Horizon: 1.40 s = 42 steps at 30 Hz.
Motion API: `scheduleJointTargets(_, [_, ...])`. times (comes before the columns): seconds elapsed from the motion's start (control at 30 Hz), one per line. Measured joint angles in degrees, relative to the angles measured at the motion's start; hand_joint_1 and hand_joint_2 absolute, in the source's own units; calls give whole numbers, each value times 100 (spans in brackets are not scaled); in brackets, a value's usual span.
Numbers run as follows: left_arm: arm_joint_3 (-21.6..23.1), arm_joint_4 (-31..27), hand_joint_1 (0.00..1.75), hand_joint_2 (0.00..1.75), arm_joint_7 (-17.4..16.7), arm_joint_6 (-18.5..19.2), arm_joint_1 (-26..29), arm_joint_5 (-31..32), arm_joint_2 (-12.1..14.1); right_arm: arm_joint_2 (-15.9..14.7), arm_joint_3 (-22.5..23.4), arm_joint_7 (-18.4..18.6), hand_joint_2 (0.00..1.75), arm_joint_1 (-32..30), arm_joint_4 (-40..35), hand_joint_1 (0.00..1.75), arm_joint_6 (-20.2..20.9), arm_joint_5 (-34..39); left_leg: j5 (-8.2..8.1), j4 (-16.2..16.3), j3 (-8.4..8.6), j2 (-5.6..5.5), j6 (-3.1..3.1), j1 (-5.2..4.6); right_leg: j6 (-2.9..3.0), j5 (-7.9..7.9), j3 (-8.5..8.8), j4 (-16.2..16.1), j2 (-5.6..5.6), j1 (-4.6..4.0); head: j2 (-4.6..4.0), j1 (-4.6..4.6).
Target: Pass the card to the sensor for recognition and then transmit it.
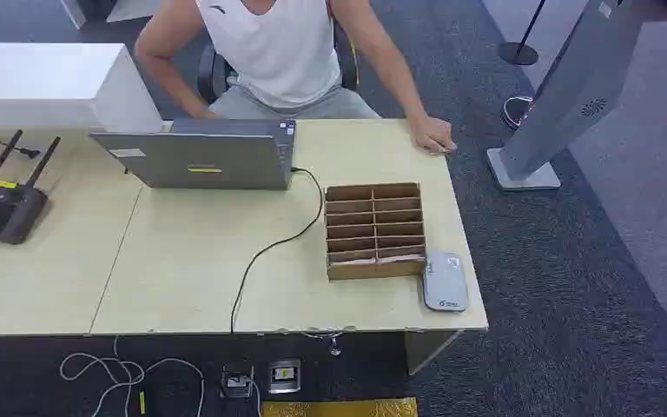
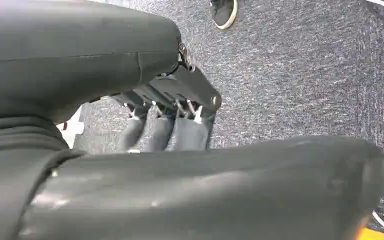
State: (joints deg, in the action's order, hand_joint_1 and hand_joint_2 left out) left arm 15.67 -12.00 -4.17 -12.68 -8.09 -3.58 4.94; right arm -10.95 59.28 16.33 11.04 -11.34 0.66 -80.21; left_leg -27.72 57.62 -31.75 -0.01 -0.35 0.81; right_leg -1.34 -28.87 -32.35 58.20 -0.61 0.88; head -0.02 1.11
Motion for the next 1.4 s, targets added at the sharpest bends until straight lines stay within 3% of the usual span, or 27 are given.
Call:
scheduleJointTargets(0.73, [98,0,0,0,0,-59,2,-48,-13,-42,-2,-162,0,-65,0,0,-31,33,0,0,0,1,0,0,0,0,0,0,0,0,0,-2])
scheduleJointTargets(0.77, [98,0,0,0,0,-63,2,-50,-13,-44,-2,-164,175,-64,0,0,-31,33,0,0,0,1,0,0,0,0,0,0,0,0,0,0])
scheduleJointTargets(1.17, [146,0,0,0,0,-105,1,-140,-13,-44,7,-129,175,19,-2,0,-315,361,0,0,-1,1,0,0,0,0,0,0,0,0,0,-2])
scheduleJointTargets(1.4, [153,0,0,0,0,-109,1,-197,-13,-136,164,-241,175,315,-2,0,-1043,850,0,0,1,6,0,-1,0,1,1,0,3,1,0,-2])
